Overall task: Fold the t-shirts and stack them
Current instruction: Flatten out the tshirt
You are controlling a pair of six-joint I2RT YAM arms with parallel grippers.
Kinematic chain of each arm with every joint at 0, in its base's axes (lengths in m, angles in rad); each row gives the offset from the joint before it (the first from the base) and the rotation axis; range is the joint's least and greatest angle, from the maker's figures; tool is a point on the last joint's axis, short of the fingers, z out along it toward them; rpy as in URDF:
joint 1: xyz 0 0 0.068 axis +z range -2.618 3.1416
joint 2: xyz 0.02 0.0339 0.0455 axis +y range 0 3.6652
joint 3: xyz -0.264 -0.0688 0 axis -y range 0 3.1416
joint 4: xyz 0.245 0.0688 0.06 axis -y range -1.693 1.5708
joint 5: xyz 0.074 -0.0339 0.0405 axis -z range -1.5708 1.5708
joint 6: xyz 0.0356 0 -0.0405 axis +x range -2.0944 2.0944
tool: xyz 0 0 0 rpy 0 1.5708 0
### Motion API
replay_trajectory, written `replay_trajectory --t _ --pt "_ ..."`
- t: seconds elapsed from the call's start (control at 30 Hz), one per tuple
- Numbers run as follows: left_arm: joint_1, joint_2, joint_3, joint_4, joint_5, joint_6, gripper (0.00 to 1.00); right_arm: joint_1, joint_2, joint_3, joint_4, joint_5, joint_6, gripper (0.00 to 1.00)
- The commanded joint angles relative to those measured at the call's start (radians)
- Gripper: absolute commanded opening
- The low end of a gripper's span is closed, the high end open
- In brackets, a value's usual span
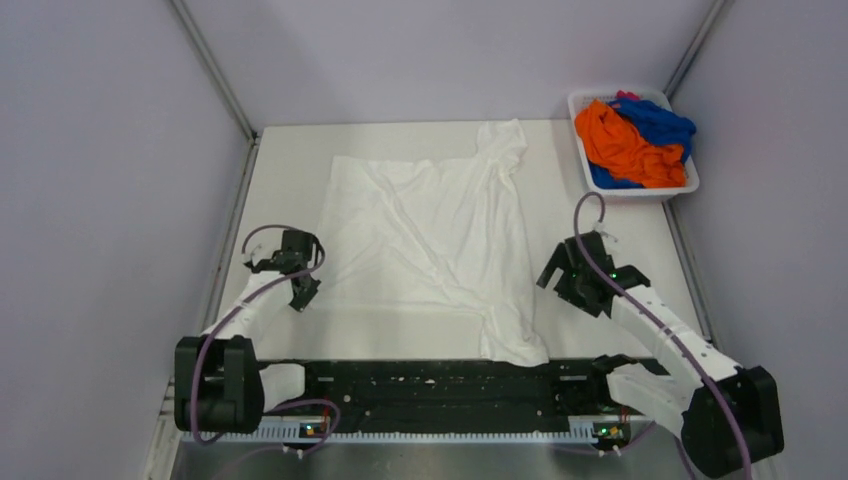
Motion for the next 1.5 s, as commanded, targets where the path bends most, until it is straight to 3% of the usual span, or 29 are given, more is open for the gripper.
replay_trajectory --t 0.0,0.23,0.37,0.47,0.7,1.03,1.1,1.2,1.3,1.47 --pt "0.024 -0.079 -0.021 -0.092 -0.119 -0.052 0.00 0.138 0.093 0.058 -0.177 0.029 0.024 0.95" --pt "0.026 -0.143 -0.040 -0.070 -0.083 -0.030 0.00 0.249 0.067 0.089 -0.389 -0.134 -0.014 0.79" --pt "0.026 -0.152 -0.047 -0.052 -0.053 -0.019 0.00 0.291 0.039 0.008 -0.322 -0.445 -0.073 0.69" --pt "0.025 -0.154 -0.049 -0.048 -0.044 -0.015 0.00 0.315 0.052 -0.056 -0.273 -0.504 -0.074 0.63" --pt "0.025 -0.174 -0.054 -0.038 -0.021 -0.013 0.00 0.331 0.099 -0.106 -0.212 -0.506 -0.096 0.58" --pt "0.026 -0.215 -0.055 -0.030 0.005 -0.005 0.00 0.349 0.176 -0.142 -0.079 -0.362 -0.063 0.49" --pt "0.025 -0.221 -0.051 -0.030 0.011 -0.005 0.00 0.358 0.184 -0.140 -0.060 -0.359 -0.058 0.35" --pt "0.026 -0.238 -0.035 -0.044 0.017 -0.001 0.00 0.363 0.158 -0.098 -0.072 -0.372 -0.067 0.00" --pt "0.026 -0.277 -0.003 -0.054 0.032 0.010 0.00 0.363 0.080 -0.015 -0.134 -0.302 -0.065 0.00" --pt "0.025 -0.334 0.067 0.034 0.081 0.048 0.00 0.340 0.058 0.156 -0.148 -0.022 -0.072 0.00"
